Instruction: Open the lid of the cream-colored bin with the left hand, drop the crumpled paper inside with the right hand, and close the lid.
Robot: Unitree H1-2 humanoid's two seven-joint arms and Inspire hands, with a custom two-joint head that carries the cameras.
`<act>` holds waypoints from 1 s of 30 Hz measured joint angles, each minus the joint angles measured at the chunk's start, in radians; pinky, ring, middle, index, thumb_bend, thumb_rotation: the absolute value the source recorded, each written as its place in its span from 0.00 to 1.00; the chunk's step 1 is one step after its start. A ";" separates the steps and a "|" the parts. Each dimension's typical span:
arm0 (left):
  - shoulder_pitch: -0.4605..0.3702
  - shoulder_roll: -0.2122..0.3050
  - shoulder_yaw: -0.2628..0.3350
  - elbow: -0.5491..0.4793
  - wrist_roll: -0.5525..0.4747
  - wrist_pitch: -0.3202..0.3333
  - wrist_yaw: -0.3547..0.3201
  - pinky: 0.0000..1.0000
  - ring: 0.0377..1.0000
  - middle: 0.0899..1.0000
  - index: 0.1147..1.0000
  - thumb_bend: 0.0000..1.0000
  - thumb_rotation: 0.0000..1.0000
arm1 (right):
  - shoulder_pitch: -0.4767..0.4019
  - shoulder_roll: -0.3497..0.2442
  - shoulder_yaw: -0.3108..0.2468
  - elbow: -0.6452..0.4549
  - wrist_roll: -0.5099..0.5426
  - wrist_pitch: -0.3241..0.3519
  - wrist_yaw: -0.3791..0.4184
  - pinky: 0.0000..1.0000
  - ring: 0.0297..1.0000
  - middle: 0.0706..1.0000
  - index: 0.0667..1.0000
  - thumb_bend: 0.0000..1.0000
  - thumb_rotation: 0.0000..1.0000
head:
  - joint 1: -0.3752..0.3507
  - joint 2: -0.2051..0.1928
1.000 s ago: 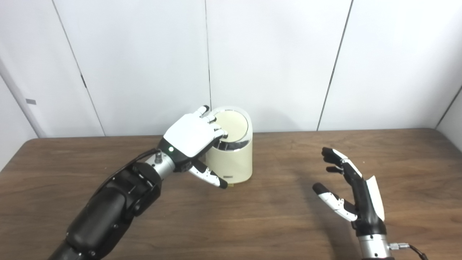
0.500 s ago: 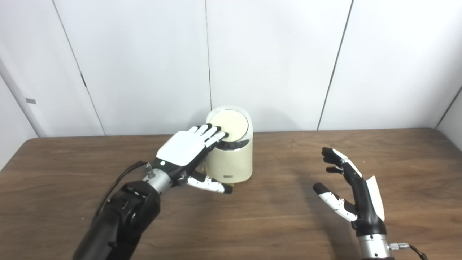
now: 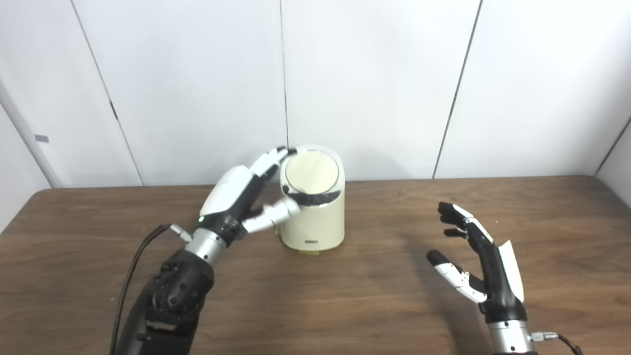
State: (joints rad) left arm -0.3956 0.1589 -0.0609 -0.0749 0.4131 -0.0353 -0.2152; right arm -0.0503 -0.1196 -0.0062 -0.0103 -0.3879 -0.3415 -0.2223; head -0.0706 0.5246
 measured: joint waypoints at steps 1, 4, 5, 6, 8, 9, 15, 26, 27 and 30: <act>0.004 -0.010 0.011 0.005 -0.040 -0.009 0.013 0.86 0.94 0.96 0.96 0.55 1.00 | 0.000 0.000 0.000 0.000 0.000 0.000 0.000 0.70 0.79 0.80 0.80 0.55 0.72 | 0.002 0.000; 0.026 -0.029 0.035 0.010 -0.125 -0.044 0.043 0.81 0.91 0.91 0.94 0.60 1.00 | -0.001 0.000 0.000 0.000 0.001 0.000 0.000 0.73 0.81 0.80 0.80 0.55 0.71 | 0.002 0.000; 0.036 -0.031 0.043 0.011 -0.144 -0.056 0.053 0.80 0.90 0.91 0.93 0.61 1.00 | -0.001 0.000 0.000 0.000 0.001 0.000 0.000 0.73 0.81 0.80 0.81 0.55 0.70 | 0.002 0.000; 0.045 -0.031 0.050 0.011 -0.160 -0.064 0.060 0.78 0.88 0.89 0.92 0.61 1.00 | -0.001 0.000 0.000 0.000 0.001 0.000 0.000 0.73 0.81 0.80 0.81 0.56 0.71 | 0.002 0.000; 0.070 -0.035 0.064 0.011 -0.206 -0.080 0.078 0.76 0.85 0.87 0.90 0.64 1.00 | -0.001 0.000 0.000 0.001 -0.002 0.000 0.000 0.73 0.81 0.80 0.81 0.57 0.73 | 0.000 -0.002; 0.077 -0.038 0.068 0.011 -0.214 -0.083 0.084 0.75 0.84 0.87 0.89 0.64 1.00 | 0.000 0.000 0.000 0.001 -0.003 0.000 0.000 0.73 0.81 0.81 0.81 0.56 0.73 | 0.000 -0.002; 0.139 -0.054 0.080 0.010 -0.315 -0.120 0.098 0.77 0.83 0.87 0.87 0.30 1.00 | -0.001 0.003 -0.001 0.001 -0.007 0.000 -0.002 0.72 0.80 0.79 0.78 0.24 0.78 | 0.000 -0.006; 0.256 -0.082 0.092 0.023 -0.362 -0.151 0.130 0.77 0.83 0.83 0.83 0.23 0.99 | -0.004 0.003 -0.015 0.011 0.063 -0.002 -0.007 0.68 0.77 0.78 0.77 0.17 0.63 | 0.003 -0.006; 0.265 -0.087 0.092 0.031 -0.362 -0.151 0.133 0.77 0.83 0.83 0.83 0.23 0.99 | -0.004 0.004 -0.015 0.011 0.070 -0.002 -0.006 0.68 0.77 0.78 0.77 0.17 0.63 | 0.005 -0.006; 0.286 -0.093 0.092 0.037 -0.363 -0.151 0.140 0.79 0.83 0.83 0.83 0.23 1.00 | -0.004 0.005 -0.015 0.011 0.078 -0.002 -0.006 0.69 0.78 0.79 0.77 0.19 0.64 | 0.003 0.000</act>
State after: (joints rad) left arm -0.1100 0.0657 0.0313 -0.0380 0.0501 -0.1863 -0.0755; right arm -0.0543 -0.1142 -0.0210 0.0006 -0.3102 -0.3435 -0.2281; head -0.0675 0.5246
